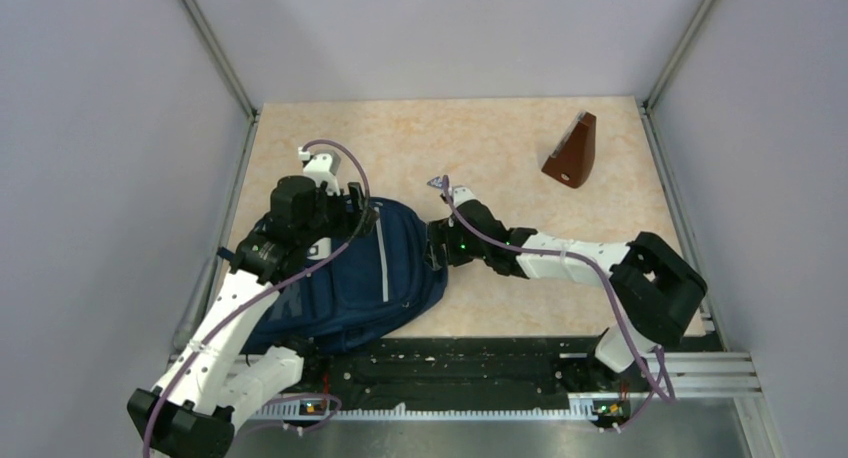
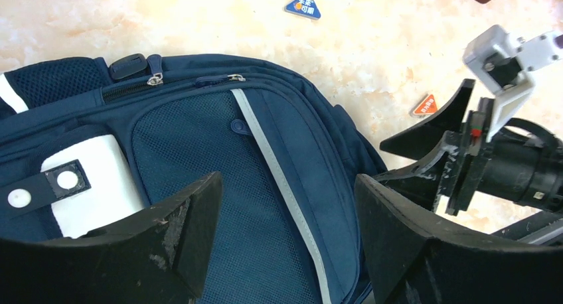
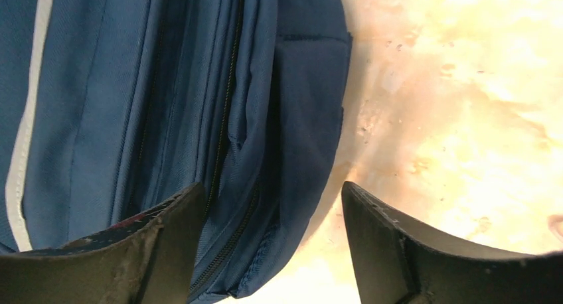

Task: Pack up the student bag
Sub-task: Pick up the student bag at the center of the board.

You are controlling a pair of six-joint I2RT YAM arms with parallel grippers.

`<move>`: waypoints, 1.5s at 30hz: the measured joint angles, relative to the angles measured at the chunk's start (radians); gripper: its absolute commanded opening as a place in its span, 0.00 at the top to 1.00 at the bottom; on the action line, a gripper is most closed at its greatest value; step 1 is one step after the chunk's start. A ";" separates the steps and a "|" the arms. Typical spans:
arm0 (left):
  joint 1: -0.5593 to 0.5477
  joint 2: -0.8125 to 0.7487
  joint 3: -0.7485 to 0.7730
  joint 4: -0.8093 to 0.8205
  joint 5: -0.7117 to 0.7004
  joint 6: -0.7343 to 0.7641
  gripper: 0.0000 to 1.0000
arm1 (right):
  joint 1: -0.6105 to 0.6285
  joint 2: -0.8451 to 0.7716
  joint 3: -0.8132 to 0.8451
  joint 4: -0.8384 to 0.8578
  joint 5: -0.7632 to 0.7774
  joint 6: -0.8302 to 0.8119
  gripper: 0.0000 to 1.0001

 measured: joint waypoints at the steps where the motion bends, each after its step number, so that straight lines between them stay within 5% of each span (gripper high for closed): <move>1: 0.000 0.000 0.000 0.000 0.000 0.000 0.22 | 0.001 0.010 -0.001 0.003 -0.013 0.001 0.34; 4: 0.000 -0.001 -0.002 0.000 0.000 0.000 0.22 | 0.006 0.043 -0.001 0.018 -0.044 0.000 0.57; 8: 0.000 -0.017 -0.010 0.001 0.001 0.000 0.22 | 0.009 0.056 0.008 0.013 -0.059 -0.014 0.99; 25: 0.000 -0.272 -0.111 0.273 0.222 -0.044 0.22 | 0.023 -0.042 0.562 -0.303 0.011 -0.593 1.00; 35: 0.000 -0.353 -0.067 0.291 0.203 -0.031 0.27 | 0.019 -0.109 0.722 -0.417 -0.036 -0.791 1.00; 45: 0.000 -0.515 -0.364 0.387 0.157 -0.053 0.27 | -0.047 -0.089 0.943 -0.597 -0.174 -0.851 1.00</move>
